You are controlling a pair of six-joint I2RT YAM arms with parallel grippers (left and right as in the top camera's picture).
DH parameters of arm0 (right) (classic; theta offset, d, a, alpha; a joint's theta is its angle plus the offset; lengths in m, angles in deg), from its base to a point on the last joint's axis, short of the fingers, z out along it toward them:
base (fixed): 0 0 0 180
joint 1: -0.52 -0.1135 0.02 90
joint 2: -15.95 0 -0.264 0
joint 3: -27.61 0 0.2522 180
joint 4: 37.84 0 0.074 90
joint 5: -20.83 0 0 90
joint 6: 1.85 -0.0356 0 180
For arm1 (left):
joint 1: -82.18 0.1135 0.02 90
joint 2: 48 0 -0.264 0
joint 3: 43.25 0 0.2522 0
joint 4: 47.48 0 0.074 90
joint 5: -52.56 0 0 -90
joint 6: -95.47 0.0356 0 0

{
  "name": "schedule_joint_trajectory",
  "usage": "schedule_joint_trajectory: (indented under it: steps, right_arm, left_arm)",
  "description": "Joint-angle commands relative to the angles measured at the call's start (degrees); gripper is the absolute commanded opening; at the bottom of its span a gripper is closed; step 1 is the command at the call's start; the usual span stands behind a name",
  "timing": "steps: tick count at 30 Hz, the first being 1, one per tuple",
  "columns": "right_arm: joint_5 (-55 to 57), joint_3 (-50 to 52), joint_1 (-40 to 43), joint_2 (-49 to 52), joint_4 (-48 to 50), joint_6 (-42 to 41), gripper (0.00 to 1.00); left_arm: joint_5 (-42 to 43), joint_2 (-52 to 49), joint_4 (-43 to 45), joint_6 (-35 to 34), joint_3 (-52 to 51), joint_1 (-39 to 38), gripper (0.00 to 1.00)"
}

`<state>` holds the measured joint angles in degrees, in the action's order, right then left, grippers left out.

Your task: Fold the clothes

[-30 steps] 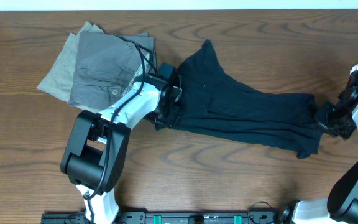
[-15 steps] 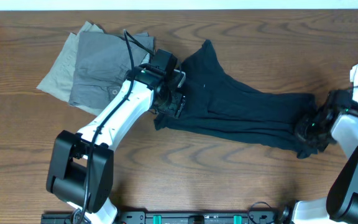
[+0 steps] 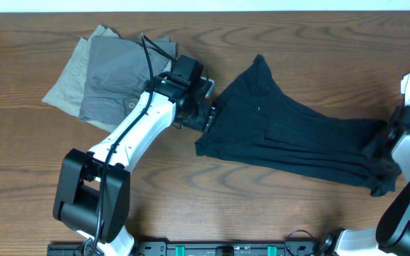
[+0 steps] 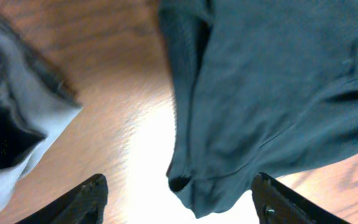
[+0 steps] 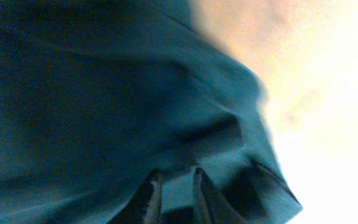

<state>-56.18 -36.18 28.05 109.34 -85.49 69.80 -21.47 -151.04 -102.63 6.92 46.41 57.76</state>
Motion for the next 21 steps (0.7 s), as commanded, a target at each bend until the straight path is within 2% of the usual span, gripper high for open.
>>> schedule_joint_trajectory:
  steps: [1, 4, 5, 8, 10, 11, 13, 14, 21]
  right_arm:
    - [-15.8, -6.1, -0.3, -0.8, -1.6, 6.6, 0.20]
    - [-29.8, -10.6, -0.5, -2.4, -4.7, 7.1, 0.20]
    - [-35.0, -11.5, -1.0, -3.0, -4.7, 7.8, 0.19]
    - [-41.2, -13.1, -3.0, -3.9, -4.7, 8.1, 0.19]
    - [-42.0, -13.2, -3.8, -4.2, -4.5, 8.1, 0.20]
    - [-42.1, -13.2, -4.1, -4.2, -4.5, 8.1, 0.20]
    - [-42.4, -13.2, -4.7, -4.2, -4.8, 8.1, 0.20]
    - [-42.4, -13.2, -4.9, -4.2, -5.0, 8.1, 0.21]
    - [-42.4, -13.2, -5.0, -4.2, -6.3, 8.2, 0.20]
  left_arm:
    - [5.6, 0.8, 1.9, -1.1, 1.1, 0.2, 0.77]
    - [5.7, 0.8, 3.3, -2.0, 1.3, 0.2, 0.77]
    - [6.1, 0.7, 3.5, -2.1, 1.3, 0.2, 0.74]
    - [8.5, -0.9, 2.4, -2.2, 1.2, -0.2, 0.54]
    - [8.5, -2.7, 1.1, -1.3, 1.2, -0.5, 0.47]
    - [8.5, -4.0, 0.6, -0.7, 1.2, -0.8, 0.38]
    - [8.5, -6.8, 0.3, 1.2, 1.2, -1.5, 0.09]
    - [8.5, -8.3, 0.3, 2.6, 1.2, -1.9, 0.06]
    - [8.6, -14.6, -1.3, 11.0, 1.2, -5.8, 0.06]
